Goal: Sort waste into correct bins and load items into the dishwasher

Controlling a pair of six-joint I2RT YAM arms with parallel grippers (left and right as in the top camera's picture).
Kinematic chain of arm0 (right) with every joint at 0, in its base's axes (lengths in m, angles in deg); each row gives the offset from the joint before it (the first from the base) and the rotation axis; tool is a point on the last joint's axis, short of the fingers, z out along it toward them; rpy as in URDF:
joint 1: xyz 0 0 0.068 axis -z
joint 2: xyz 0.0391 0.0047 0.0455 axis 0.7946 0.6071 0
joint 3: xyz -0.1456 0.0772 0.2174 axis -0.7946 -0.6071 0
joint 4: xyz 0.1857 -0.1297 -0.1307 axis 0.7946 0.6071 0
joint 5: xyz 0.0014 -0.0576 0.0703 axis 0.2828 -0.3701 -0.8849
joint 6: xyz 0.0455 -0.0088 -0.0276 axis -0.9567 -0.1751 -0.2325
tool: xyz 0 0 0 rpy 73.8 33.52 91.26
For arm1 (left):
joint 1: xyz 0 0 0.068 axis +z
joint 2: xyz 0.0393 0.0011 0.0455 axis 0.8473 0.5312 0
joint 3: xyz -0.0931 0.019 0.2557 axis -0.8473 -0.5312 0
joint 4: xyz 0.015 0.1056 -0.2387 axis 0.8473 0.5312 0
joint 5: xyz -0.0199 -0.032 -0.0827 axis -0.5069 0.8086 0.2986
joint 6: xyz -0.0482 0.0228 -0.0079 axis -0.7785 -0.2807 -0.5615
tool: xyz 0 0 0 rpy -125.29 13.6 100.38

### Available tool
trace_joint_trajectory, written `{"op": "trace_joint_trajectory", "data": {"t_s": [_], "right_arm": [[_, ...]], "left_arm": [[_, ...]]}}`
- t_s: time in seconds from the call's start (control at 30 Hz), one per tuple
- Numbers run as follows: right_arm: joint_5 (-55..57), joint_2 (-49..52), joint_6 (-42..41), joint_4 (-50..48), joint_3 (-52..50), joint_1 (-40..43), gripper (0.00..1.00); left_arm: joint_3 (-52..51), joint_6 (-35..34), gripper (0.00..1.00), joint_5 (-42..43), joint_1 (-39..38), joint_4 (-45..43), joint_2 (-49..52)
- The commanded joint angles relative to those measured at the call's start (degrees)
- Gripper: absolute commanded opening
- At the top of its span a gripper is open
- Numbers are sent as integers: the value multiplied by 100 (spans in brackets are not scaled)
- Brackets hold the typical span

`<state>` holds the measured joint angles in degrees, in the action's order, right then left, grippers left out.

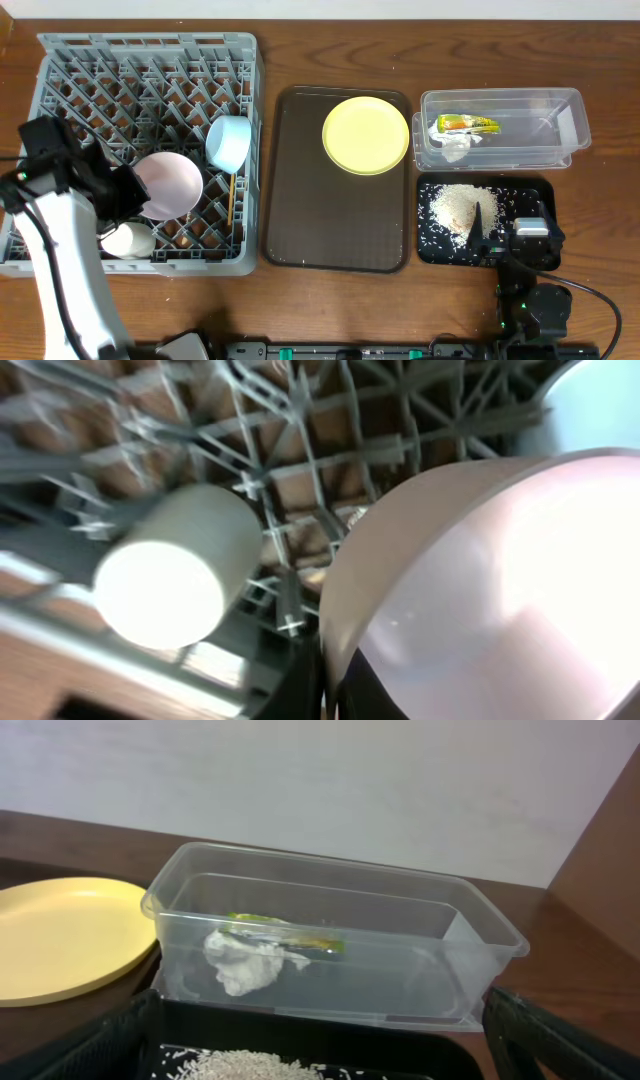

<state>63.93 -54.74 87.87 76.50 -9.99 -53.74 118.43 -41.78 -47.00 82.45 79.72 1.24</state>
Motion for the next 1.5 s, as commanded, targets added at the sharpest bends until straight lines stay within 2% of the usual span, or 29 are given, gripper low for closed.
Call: {"op": "trace_joint_trajectory", "data": {"t_s": [0.0,0.13,0.47,0.87,1.3,1.47], "right_arm": [[17,-31,-59,7,-15,42,99],[17,-31,-59,7,-15,42,99],[17,-31,-59,7,-15,42,99],[17,-31,-59,7,-15,42,99],[15,-31,-59,7,-15,42,99],[15,-31,-59,7,-15,42,99]], "left_arm": [[125,-247,8,-1432,-551,7,-236],[114,-667,8,-2787,-1392,144,-225],[-92,-2551,8,-5744,-3425,754,-63],[-461,-3272,8,-6323,-4391,892,981],[-461,-3578,8,-6336,-5543,1158,2461],[-437,-4277,8,-6330,-5727,1731,2417]]}}
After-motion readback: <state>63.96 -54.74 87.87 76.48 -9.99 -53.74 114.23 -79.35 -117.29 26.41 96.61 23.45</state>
